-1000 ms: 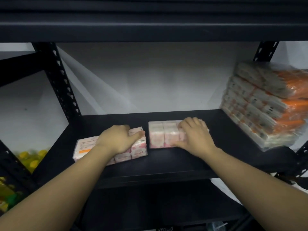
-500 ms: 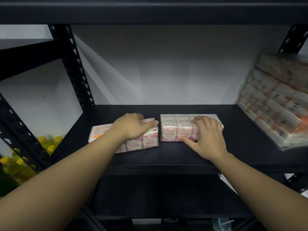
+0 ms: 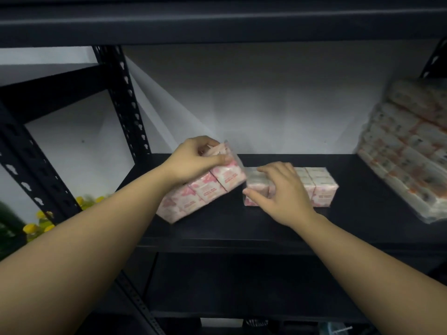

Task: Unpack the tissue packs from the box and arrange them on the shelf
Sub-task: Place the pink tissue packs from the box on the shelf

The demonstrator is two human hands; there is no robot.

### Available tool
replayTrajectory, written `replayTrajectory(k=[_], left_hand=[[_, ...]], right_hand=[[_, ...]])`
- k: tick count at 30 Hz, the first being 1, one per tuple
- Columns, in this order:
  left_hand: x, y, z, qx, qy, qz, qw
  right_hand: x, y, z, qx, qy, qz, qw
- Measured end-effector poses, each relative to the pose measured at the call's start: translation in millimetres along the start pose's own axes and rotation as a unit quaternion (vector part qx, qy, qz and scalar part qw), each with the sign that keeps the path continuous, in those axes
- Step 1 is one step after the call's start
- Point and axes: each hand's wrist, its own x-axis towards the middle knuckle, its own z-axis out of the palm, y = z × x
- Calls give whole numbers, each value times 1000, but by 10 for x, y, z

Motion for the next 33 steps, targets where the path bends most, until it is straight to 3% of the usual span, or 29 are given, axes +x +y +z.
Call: replayTrajectory(k=[3,6,9,11,18,24,30,33], left_hand=[[-66,114,-92,-103,2,33,994],[-159,150,-133,-181,0,63,981],[-245,55,-177,-221,-20,56,973],[-310,-32,-253,-215,-4,43,976],[-536,-210,-624,-17,115,89,989],[-813,-691,-587,-19,204,42,978],[-1093,-1208,-398,32,132,-76,988],[-1150,-1311,-365,55,106,-112,986]], right_hand=[[132,-342,-5,138,-50,44,988],[227,-559,69,277,-105,99,950],[271,-641,177,335,-173,123,918],[295,-692,200,343,-176,130,913],[453,-969,287,304,-175,112,930],[612,-1090,389,200,-184,23,962],[582,-1117,609,-27,-300,-89,950],[648,-1157,619,-31,-327,-83,941]])
